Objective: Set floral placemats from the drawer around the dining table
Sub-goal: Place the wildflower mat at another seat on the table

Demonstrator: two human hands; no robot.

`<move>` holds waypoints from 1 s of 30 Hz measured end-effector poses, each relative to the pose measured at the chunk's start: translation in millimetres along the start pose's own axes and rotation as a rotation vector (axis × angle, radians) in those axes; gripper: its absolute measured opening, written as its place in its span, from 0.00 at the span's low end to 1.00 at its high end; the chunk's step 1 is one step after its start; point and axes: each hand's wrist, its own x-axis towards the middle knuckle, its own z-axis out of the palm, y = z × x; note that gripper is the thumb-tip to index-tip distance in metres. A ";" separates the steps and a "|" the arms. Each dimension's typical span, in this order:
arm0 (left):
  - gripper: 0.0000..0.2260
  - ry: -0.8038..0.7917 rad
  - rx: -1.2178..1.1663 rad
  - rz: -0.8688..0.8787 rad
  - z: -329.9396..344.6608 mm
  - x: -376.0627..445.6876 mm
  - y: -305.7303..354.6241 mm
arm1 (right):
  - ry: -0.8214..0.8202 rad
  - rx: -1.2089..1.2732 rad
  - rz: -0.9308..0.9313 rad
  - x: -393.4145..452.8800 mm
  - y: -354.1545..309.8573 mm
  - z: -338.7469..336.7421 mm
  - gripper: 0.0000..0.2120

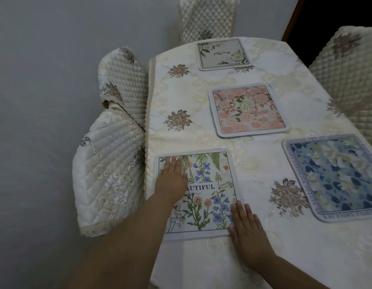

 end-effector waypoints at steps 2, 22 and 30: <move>0.29 -0.083 0.029 -0.016 -2.3 15.6 -3.0 | 0.014 -0.009 0.003 0.6 -0.7 0.1 0.31; 0.28 0.193 0.049 -0.042 61.1 -39.4 -3.1 | 0.296 0.078 -0.037 17.1 -11.5 -29.5 0.24; 0.29 0.262 0.109 -0.062 70.5 -40.6 -4.3 | 0.161 0.200 -0.088 138.9 -78.0 -68.1 0.30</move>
